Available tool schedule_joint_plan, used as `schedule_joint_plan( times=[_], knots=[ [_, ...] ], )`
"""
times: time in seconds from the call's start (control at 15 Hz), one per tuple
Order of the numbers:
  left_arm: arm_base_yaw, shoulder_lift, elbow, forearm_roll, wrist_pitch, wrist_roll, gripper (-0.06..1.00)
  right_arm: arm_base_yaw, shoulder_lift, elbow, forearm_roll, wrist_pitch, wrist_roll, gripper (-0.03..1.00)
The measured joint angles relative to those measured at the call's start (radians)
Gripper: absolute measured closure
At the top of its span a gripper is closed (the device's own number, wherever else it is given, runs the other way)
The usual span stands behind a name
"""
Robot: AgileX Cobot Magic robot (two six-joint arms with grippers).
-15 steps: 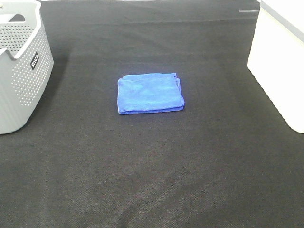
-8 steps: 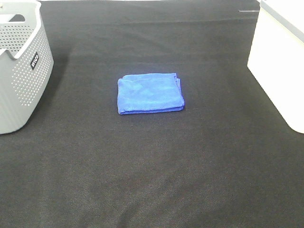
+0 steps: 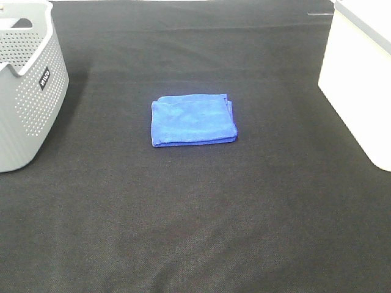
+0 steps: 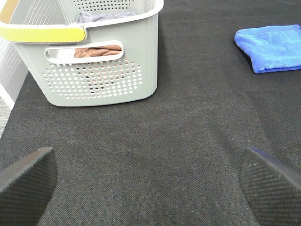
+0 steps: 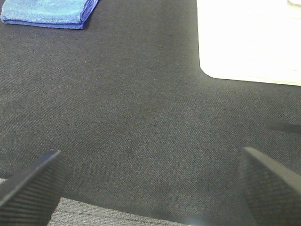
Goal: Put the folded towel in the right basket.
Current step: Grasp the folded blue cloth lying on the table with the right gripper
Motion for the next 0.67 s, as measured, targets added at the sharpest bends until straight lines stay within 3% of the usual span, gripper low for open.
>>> schedule_joint_plan(
  times=[0.67],
  knots=[
    [0.000, 0.000, 0.000, 0.000, 0.000, 0.000, -0.04, 0.000, 0.000, 0.000, 0.000, 0.000, 0.000, 0.01]
  ],
)
